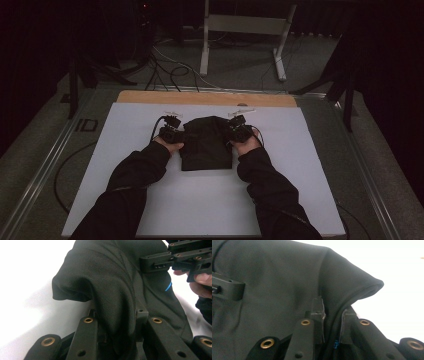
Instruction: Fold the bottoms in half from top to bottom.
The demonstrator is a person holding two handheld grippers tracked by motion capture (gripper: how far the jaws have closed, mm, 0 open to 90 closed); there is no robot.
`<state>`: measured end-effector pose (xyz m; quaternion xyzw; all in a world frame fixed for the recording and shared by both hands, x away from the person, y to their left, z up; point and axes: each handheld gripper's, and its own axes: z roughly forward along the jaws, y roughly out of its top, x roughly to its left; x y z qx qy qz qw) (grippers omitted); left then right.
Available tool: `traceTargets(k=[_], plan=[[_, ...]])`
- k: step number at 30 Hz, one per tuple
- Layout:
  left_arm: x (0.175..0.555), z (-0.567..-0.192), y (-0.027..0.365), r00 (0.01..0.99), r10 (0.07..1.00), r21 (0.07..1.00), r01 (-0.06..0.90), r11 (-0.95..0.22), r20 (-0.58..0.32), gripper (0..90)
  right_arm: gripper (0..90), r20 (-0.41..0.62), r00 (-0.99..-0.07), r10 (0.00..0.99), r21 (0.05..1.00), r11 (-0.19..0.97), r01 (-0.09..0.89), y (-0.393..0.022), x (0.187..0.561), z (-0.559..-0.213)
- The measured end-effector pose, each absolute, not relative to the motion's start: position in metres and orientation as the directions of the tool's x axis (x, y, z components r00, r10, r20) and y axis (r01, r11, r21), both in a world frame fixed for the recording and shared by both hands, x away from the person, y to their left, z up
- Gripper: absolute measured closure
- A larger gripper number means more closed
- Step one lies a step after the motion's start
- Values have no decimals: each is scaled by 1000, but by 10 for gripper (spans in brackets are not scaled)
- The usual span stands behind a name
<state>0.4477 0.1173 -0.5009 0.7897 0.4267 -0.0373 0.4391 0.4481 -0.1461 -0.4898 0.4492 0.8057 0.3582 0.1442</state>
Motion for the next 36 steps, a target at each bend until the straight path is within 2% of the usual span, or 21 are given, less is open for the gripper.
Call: traceTargets(k=[14, 28, 36], plan=[[460, -511, 118, 595, 676, 632, 736, -241, -435, 707, 778, 90, -538, 838, 680, 343, 648, -141, 461, -501], [467, -517, 119, 588, 706, 630, 732, -259, -394, 666, 773, 75, -532, 844, 667, 354, 655, -139, 467, -507], [471, -516, 117, 599, 733, 639, 709, -298, -322, 621, 767, 63, -521, 852, 663, 354, 659, -138, 469, -509]])
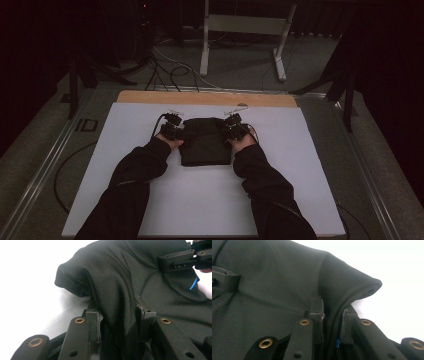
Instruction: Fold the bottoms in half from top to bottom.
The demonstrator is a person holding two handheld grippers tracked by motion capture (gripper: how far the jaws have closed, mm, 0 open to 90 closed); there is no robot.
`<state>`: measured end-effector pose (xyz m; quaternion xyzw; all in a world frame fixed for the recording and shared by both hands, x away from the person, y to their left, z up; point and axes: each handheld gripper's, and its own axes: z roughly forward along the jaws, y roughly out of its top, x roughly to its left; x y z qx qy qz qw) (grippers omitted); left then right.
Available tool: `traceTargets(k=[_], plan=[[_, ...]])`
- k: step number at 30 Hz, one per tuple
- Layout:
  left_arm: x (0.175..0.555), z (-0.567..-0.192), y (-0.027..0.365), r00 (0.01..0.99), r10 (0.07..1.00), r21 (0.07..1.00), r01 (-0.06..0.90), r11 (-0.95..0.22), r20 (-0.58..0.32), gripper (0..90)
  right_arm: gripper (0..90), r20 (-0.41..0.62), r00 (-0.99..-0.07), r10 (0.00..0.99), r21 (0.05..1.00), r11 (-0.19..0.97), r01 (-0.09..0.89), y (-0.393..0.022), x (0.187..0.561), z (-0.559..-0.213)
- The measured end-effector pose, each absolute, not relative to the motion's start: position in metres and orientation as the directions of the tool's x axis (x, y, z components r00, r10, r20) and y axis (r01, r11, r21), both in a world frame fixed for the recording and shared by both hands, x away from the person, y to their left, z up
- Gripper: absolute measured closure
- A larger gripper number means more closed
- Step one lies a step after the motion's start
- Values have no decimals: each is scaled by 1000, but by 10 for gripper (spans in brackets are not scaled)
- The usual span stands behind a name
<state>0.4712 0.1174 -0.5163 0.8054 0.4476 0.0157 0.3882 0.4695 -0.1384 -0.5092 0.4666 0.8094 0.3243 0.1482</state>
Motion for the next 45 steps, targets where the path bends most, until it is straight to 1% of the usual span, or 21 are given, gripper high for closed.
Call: traceTargets(k=[5, 11, 14, 15, 17, 20, 22, 23, 25, 26, 27, 28, 29, 30, 31, 32, 34, 35, 39, 42, 45], plan=[[471, -516, 120, 585, 755, 638, 709, -298, -297, 535, 740, 51, -508, 860, 665, 350, 660, -139, 470, -510], [471, -515, 122, 579, 763, 634, 712, -301, -288, 486, 728, 32, -508, 861, 660, 363, 657, -140, 471, -511], [470, -514, 125, 573, 766, 633, 716, -294, -291, 466, 703, 31, -505, 863, 665, 359, 655, -142, 471, -509], [470, -513, 126, 569, 768, 633, 718, -290, -294, 463, 686, 33, -497, 867, 666, 352, 658, -143, 470, -508], [470, -512, 129, 566, 774, 633, 717, -291, -285, 443, 603, 38, -497, 867, 670, 347, 656, -145, 470, -507], [470, -512, 132, 565, 778, 628, 719, -299, -275, 427, 518, 40, -492, 869, 667, 344, 661, -147, 470, -506], [470, -512, 132, 565, 778, 628, 719, -299, -275, 424, 518, 43, -489, 871, 666, 340, 664, -147, 470, -505], [469, -510, 135, 562, 783, 629, 717, -301, -266, 415, 470, 34, -487, 873, 667, 343, 661, -148, 469, -505], [468, -508, 137, 557, 786, 629, 719, -295, -268, 401, 450, 42, -485, 873, 670, 336, 662, -150, 468, -503], [468, -508, 137, 557, 786, 629, 719, -295, -268, 391, 418, 48, -484, 874, 671, 331, 664, -151, 468, -503], [467, -506, 138, 564, 781, 632, 715, -298, -270, 391, 418, 48, -484, 874, 671, 331, 664, -151, 468, -503], [466, -503, 139, 563, 783, 631, 715, -301, -265, 344, 351, 58, -486, 872, 669, 328, 667, -151, 468, -501], [466, -502, 140, 570, 776, 635, 712, -302, -270, 325, 319, 59, -483, 874, 667, 325, 670, -151, 467, -501], [466, -502, 140, 570, 776, 635, 712, -302, -270, 302, 319, 59, -483, 874, 667, 325, 670, -151, 467, -501], [465, -500, 140, 574, 776, 636, 708, -309, -261, 265, 238, 56, -476, 878, 673, 319, 668, -151, 466, -499], [464, -499, 140, 571, 778, 636, 708, -307, -260, 265, 238, 56, -476, 878, 673, 319, 668, -151, 466, -499], [462, -495, 141, 577, 774, 644, 702, -304, -263, 242, 169, 64, -481, 874, 672, 319, 668, -150, 465, -497], [461, -494, 141, 584, 767, 649, 697, -306, -265, 210, 155, 60, -494, 867, 672, 331, 662, -150, 465, -496], [458, -490, 139, 598, 751, 658, 689, -303, -281, 163, 142, 73, -500, 863, 675, 327, 662, -150, 463, -493], [453, -485, 136, 632, 720, 674, 668, -317, -287, 130, 108, 75, -533, 843, 683, 346, 643, -148, 459, -492], [450, -484, 133, 650, 713, 671, 654, -350, -261, 0, 102, 84, -536, 840, 693, 337, 637, -148, 456, -491]])
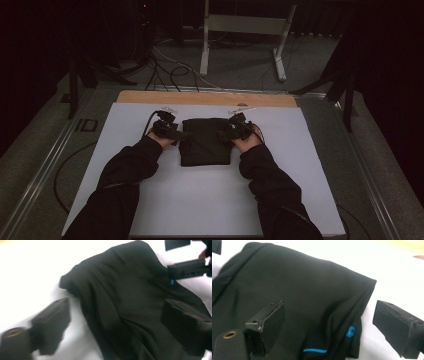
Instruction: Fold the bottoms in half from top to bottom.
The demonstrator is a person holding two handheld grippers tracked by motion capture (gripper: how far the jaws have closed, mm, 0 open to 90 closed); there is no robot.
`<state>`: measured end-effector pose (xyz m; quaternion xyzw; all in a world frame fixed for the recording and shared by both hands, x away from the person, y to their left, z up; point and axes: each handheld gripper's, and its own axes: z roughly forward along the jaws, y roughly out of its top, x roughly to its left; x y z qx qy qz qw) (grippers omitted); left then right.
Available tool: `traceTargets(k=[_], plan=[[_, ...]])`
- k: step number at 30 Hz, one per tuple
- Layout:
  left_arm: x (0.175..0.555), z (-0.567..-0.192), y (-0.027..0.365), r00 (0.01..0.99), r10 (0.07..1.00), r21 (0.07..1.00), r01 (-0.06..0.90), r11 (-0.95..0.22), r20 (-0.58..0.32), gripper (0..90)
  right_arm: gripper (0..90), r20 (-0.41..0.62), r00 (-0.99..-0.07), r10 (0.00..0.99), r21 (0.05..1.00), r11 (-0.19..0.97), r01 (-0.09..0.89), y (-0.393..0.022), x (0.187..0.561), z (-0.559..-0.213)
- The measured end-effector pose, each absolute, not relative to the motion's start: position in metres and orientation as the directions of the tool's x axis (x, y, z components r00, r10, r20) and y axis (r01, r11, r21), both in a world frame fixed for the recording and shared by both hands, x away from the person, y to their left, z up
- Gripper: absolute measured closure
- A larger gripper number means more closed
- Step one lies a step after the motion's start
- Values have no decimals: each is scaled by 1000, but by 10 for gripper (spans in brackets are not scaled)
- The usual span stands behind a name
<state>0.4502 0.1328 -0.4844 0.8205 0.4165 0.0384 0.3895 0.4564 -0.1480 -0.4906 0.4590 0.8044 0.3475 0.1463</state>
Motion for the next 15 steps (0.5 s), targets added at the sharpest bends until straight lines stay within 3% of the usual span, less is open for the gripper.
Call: traceTargets(k=[3, 15], plan=[[445, -481, 131, 683, 699, 695, 608, -384, -212, 0, 94, 76, -546, 834, 703, 343, 622, -148, 452, -487], [438, -466, 129, 716, 664, 705, 585, -401, -216, 0, 91, 81, -589, 804, 736, 351, 580, -142, 446, -475]])
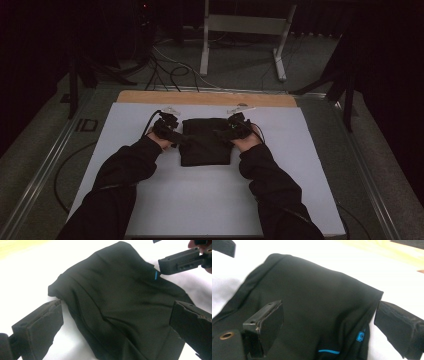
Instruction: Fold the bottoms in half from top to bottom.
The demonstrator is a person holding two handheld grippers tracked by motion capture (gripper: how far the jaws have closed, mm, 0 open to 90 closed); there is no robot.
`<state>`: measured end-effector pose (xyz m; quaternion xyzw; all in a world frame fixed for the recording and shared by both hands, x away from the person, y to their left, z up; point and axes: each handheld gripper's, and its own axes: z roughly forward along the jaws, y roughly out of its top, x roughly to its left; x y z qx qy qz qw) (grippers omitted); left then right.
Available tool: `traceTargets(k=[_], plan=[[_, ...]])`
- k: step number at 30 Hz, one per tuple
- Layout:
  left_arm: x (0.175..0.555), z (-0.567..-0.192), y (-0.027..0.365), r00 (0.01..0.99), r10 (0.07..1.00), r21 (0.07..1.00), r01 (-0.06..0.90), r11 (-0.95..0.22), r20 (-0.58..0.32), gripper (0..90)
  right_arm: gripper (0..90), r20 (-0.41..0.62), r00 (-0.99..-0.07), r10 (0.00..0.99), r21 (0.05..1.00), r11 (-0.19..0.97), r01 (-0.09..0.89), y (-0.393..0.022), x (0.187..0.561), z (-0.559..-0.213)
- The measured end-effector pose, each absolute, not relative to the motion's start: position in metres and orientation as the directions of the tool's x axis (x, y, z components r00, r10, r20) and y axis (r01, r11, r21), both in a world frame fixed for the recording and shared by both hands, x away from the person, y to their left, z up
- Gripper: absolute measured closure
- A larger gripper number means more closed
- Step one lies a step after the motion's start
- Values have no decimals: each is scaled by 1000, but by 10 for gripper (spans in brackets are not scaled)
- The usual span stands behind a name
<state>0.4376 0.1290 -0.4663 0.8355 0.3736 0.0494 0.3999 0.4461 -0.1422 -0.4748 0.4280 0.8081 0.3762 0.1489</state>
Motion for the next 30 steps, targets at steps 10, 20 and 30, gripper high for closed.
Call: traceTargets(k=[10, 20, 30], plan=[[427, -454, 126, 744, 638, 731, 546, -410, -198, 0, 92, 62, -622, 781, 750, 375, 545, -136, 442, -462], [413, -444, 120, 778, 597, 745, 514, -426, -195, 0, 93, 53, -646, 762, 768, 382, 514, -132, 435, -454], [395, -441, 116, 791, 582, 752, 499, -431, -191, 0, 95, 42, -663, 747, 772, 397, 497, -133, 419, -450]])
